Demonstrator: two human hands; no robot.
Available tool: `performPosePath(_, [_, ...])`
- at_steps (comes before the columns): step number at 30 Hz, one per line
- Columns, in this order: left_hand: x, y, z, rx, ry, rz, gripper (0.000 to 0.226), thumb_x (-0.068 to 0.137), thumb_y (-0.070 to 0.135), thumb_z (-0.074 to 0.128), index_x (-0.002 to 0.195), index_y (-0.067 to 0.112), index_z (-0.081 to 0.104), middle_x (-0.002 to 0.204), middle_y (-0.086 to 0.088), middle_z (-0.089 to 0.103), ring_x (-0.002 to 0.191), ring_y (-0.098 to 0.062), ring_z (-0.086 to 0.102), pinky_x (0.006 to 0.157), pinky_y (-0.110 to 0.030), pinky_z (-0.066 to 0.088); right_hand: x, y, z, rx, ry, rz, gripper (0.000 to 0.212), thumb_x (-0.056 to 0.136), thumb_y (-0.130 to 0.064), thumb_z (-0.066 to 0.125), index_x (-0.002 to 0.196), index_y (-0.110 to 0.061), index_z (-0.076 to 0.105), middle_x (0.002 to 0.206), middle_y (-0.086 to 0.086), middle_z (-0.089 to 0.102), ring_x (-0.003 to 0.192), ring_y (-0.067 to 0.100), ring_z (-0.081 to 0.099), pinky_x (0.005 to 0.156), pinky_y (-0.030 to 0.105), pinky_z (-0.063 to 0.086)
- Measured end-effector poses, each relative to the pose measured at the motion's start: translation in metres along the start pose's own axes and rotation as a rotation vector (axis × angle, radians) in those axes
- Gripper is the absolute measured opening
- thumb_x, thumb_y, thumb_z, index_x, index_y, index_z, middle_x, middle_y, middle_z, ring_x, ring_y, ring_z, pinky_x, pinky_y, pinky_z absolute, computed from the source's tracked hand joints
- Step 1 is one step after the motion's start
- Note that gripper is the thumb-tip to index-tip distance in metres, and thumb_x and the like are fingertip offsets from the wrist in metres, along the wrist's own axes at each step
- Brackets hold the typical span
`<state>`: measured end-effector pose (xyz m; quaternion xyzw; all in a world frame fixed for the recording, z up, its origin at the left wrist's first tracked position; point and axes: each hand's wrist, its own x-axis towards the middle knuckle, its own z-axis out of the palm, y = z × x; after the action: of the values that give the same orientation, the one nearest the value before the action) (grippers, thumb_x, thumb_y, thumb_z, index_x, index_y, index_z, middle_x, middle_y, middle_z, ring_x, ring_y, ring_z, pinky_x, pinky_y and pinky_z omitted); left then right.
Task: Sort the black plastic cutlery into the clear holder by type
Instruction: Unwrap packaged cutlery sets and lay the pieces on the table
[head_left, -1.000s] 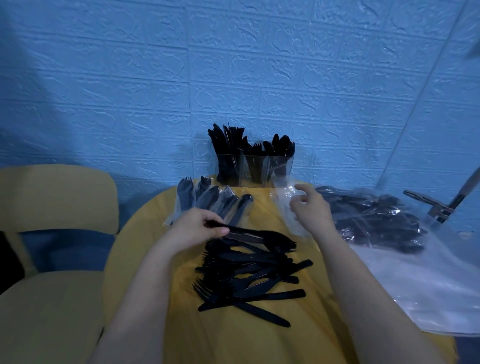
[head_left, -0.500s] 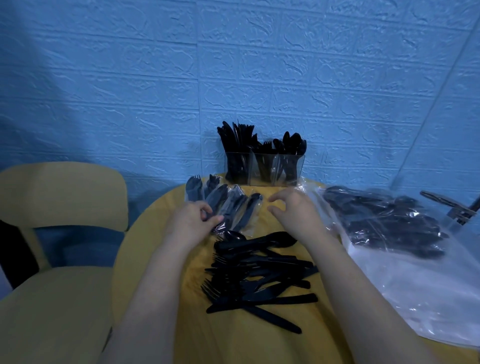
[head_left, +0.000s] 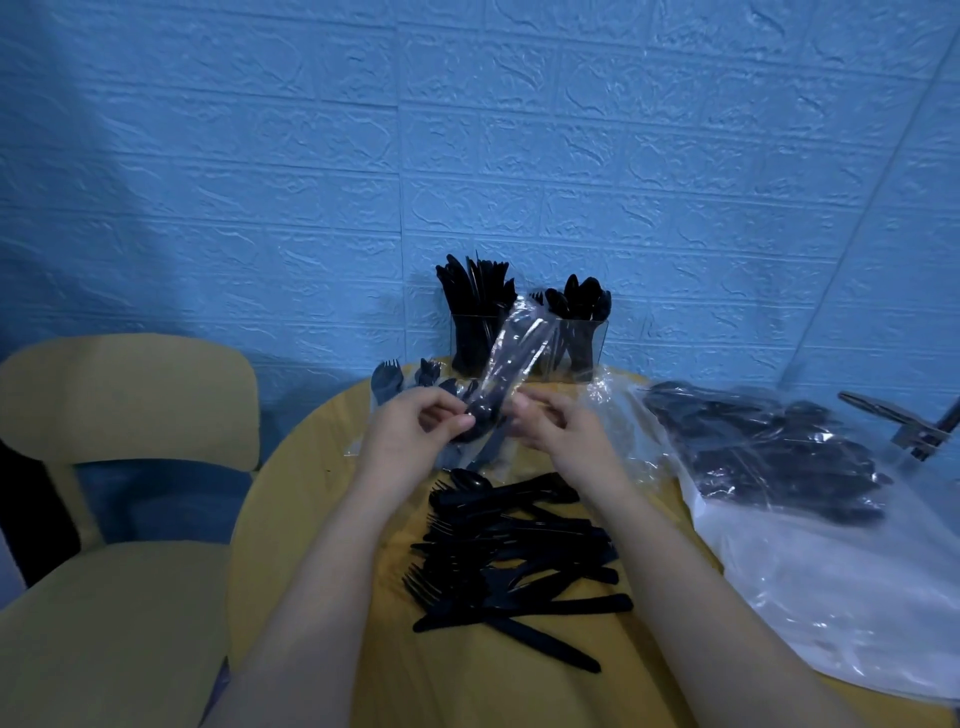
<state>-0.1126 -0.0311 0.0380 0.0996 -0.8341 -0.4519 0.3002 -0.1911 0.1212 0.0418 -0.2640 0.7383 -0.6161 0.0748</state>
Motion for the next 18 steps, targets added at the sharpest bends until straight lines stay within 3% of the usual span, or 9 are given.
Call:
performPosePath(2, [-0.002,0.004,0.004,-0.1,-0.075,0.027,0.021,0.076,0.012,0.076,0.072,0.03,0.065,0.075,0.01,0.066,0.073,-0.006,0.059,0.068,-0.015,0.044,-0.003,-0.009,-0.004,0.269,0.037,-0.017,0.008,0.091,-0.017,0.06,0.098,-0.021,0.061,0.083,-0.001,0.072,0.079,0.012,0.067,0.078,0.027,0.057])
performPosePath(4, [-0.004,0.008,0.006,-0.19,-0.15,0.045,0.017,0.073,0.015,0.078,0.072,0.027,0.066,0.072,0.011,0.066,0.073,-0.008,0.061,0.071,-0.024,0.048,-0.004,-0.013,-0.01,0.351,0.052,-0.054,0.008,0.089,-0.009,0.061,0.096,-0.012,0.063,0.081,0.003,0.071,0.075,0.016,0.066,0.073,0.028,0.058])
performPosePath(6, [-0.007,0.011,0.006,-0.254,-0.206,0.07,0.016,0.068,0.03,0.077,0.079,0.028,0.066,0.073,0.014,0.066,0.075,-0.007,0.062,0.075,-0.026,0.05,-0.005,-0.017,-0.014,0.336,0.063,-0.092,0.007,0.088,-0.008,0.062,0.095,-0.008,0.064,0.085,0.009,0.07,0.078,0.021,0.065,0.071,0.031,0.058])
performPosePath(9, [-0.008,0.016,0.006,-0.354,-0.153,0.077,0.035,0.066,0.044,0.068,0.097,0.032,0.059,0.078,0.014,0.067,0.08,-0.008,0.064,0.077,-0.025,0.051,-0.007,-0.023,-0.021,0.322,0.04,-0.14,0.003,0.09,-0.008,0.06,0.088,-0.008,0.063,0.08,0.009,0.069,0.076,0.022,0.065,0.067,0.028,0.056])
performPosePath(11, [-0.007,0.02,0.005,-0.459,-0.064,0.094,0.037,0.07,0.039,0.065,0.104,0.032,0.054,0.081,0.011,0.068,0.082,-0.009,0.066,0.079,-0.028,0.052,-0.01,-0.027,-0.025,0.309,-0.02,-0.154,0.008,0.091,-0.005,0.057,0.085,-0.006,0.062,0.074,0.006,0.069,0.071,0.021,0.067,0.066,0.027,0.057])
performPosePath(14, [-0.007,0.026,0.002,-0.571,0.01,0.128,0.035,0.077,0.029,0.059,0.11,0.027,0.05,0.091,0.005,0.069,0.078,-0.005,0.067,0.074,-0.02,0.052,-0.014,-0.029,-0.027,0.243,-0.133,-0.149,0.008,0.091,-0.004,0.055,0.089,-0.007,0.062,0.075,0.006,0.07,0.069,0.023,0.069,0.069,0.031,0.058])
performPosePath(18, [-0.009,0.028,-0.002,-0.589,0.009,0.114,0.033,0.079,0.025,0.06,0.112,0.024,0.056,0.102,0.002,0.069,0.081,-0.004,0.068,0.072,-0.019,0.053,-0.017,-0.025,-0.02,0.056,-0.263,-0.152,0.018,0.094,-0.007,0.054,0.095,-0.021,0.065,0.087,-0.003,0.069,0.08,0.011,0.066,0.074,0.024,0.054])
